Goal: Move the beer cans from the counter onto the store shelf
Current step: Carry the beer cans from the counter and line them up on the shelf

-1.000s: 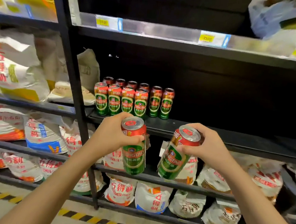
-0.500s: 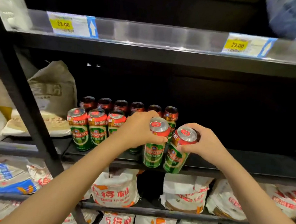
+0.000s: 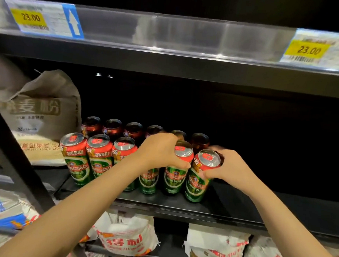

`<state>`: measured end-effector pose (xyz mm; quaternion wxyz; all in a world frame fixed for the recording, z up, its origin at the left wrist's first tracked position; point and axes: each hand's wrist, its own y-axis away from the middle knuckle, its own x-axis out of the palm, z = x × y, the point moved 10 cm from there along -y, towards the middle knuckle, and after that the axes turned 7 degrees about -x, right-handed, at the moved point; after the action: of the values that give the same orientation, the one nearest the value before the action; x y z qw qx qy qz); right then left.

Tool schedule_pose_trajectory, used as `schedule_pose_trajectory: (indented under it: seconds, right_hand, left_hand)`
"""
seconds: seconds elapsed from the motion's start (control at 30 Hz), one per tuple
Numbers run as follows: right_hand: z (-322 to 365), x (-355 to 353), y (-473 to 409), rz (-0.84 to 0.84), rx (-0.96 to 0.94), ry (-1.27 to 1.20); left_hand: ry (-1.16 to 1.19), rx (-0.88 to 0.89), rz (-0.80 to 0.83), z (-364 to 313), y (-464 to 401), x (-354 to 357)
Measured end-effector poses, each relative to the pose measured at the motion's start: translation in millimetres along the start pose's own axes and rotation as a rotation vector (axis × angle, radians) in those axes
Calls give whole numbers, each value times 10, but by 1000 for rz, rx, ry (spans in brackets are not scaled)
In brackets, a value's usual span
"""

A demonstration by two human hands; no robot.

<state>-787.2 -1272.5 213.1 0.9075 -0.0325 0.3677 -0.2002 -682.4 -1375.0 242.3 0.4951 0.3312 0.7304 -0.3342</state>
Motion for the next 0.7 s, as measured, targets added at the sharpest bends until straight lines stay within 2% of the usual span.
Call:
schedule_pose_trajectory:
  seconds: [0.17, 0.47, 0.7]
  right_hand:
    - [-10, 84, -90, 33, -10, 21]
    - [-35, 137, -123, 35, -6, 32]
    - [-16, 158, -100, 22, 7, 186]
  left_hand:
    - [-59, -54, 16, 146, -82, 79]
    - [-108, -50, 9, 251, -64, 221]
    - [-123, -43, -15, 239, -20, 164]
